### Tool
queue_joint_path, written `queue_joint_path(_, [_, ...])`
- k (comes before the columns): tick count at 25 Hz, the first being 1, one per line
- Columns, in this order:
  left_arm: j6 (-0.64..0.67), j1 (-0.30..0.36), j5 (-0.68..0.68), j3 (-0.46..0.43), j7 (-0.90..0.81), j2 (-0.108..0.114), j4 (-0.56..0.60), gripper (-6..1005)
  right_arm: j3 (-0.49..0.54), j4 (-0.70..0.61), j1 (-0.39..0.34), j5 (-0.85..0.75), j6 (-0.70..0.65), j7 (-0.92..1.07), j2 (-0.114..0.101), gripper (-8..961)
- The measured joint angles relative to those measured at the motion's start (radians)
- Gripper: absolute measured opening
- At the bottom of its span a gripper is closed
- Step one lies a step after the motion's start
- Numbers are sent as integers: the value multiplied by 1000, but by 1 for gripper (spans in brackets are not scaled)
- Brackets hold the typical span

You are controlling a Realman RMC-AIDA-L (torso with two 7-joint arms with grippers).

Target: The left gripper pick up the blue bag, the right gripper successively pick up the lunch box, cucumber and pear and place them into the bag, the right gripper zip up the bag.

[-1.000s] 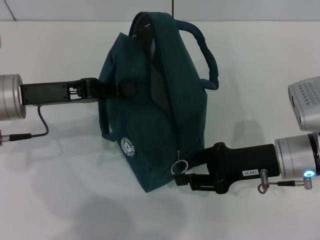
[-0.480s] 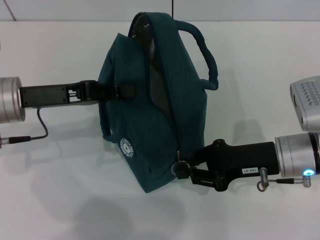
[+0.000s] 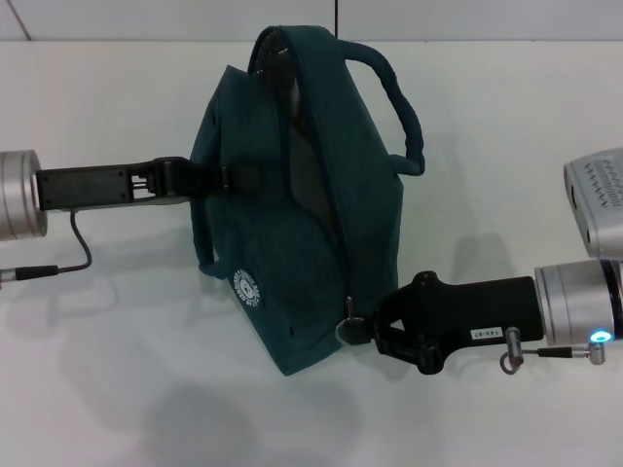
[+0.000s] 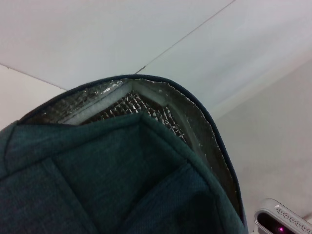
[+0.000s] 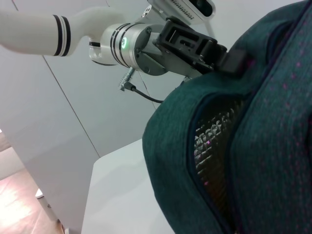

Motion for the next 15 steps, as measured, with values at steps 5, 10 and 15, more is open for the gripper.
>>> queue_joint_path(5, [0,0,0,0,0,0,0,55,0,1,-1,0,-2,0,0,48])
queue_joint_path(10, [0,0,0,0,0,0,0,55,1,2,-13,0,-6,-1,-2,40])
queue_joint_path(15, [1,0,0,0,0,0,0,55,5,-1,-26,0,-6,-1,-4,32])
